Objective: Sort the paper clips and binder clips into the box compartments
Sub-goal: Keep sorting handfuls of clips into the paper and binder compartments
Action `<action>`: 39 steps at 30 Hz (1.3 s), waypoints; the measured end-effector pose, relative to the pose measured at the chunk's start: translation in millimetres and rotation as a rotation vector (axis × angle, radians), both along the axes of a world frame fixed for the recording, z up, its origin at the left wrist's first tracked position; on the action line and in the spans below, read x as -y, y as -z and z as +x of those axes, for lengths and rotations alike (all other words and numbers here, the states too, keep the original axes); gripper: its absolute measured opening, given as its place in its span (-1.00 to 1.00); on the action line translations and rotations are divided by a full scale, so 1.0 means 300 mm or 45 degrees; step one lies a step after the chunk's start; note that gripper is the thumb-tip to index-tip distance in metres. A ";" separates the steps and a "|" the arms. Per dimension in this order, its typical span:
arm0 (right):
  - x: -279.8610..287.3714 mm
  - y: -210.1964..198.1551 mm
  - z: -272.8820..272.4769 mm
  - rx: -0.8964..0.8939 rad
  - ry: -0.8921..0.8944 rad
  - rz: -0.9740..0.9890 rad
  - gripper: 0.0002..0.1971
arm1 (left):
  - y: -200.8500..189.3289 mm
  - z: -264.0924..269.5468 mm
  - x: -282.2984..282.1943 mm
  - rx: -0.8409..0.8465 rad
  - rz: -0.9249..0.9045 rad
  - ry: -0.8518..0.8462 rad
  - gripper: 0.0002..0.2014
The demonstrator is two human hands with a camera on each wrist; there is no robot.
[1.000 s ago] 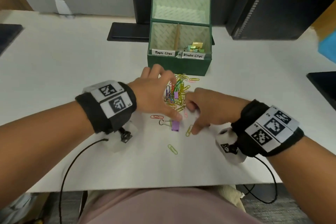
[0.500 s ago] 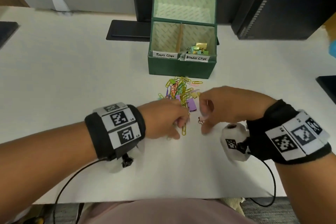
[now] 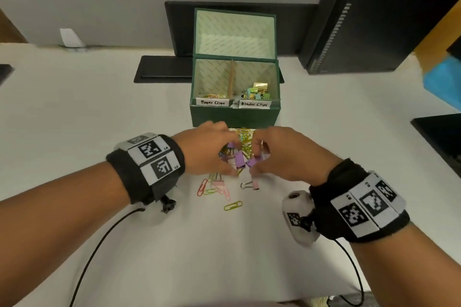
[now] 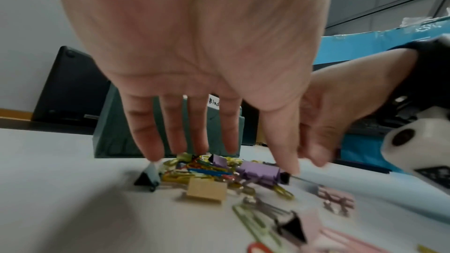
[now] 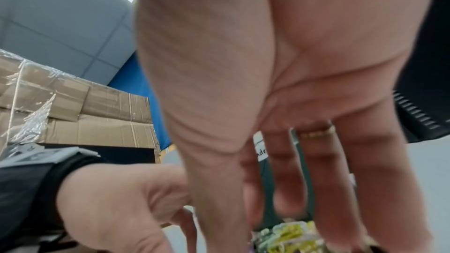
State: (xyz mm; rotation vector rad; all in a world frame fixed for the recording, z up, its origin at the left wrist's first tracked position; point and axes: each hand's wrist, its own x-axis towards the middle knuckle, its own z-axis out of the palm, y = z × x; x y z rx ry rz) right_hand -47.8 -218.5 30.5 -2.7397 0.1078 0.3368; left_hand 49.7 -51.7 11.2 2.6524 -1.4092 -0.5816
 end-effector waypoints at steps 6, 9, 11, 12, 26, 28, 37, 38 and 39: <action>-0.014 0.024 0.021 -0.084 0.052 -0.019 -0.61 | 0.014 -0.024 -0.017 0.079 0.004 0.007 -0.56; -0.018 0.019 0.028 -0.072 0.051 -0.019 -0.78 | 0.006 -0.034 0.000 0.120 -0.062 0.029 -0.48; -0.023 0.013 0.030 -0.061 0.054 -0.023 -0.84 | 0.004 -0.047 0.017 0.078 -0.058 0.060 -0.51; -0.026 0.012 0.030 -0.050 0.057 -0.019 -0.84 | 0.006 -0.054 0.026 0.059 -0.030 0.074 -0.53; -0.020 0.035 0.017 0.009 0.065 0.035 -0.76 | -0.007 -0.046 0.011 -0.036 -0.135 0.042 -0.79; -0.013 0.041 0.011 0.016 0.031 0.026 -0.74 | -0.010 -0.046 -0.005 -0.101 -0.280 -0.011 -0.86; 0.067 -0.123 0.053 0.458 0.262 0.372 -0.80 | -0.077 -0.003 -0.059 -0.389 -0.813 -0.358 -0.91; 0.075 -0.151 0.074 0.537 0.299 0.384 -0.82 | -0.090 0.007 -0.055 -0.385 -0.858 -0.397 -0.91; 0.083 -0.172 0.097 0.601 0.327 0.364 -0.85 | -0.104 0.016 -0.049 -0.378 -0.904 -0.435 -0.91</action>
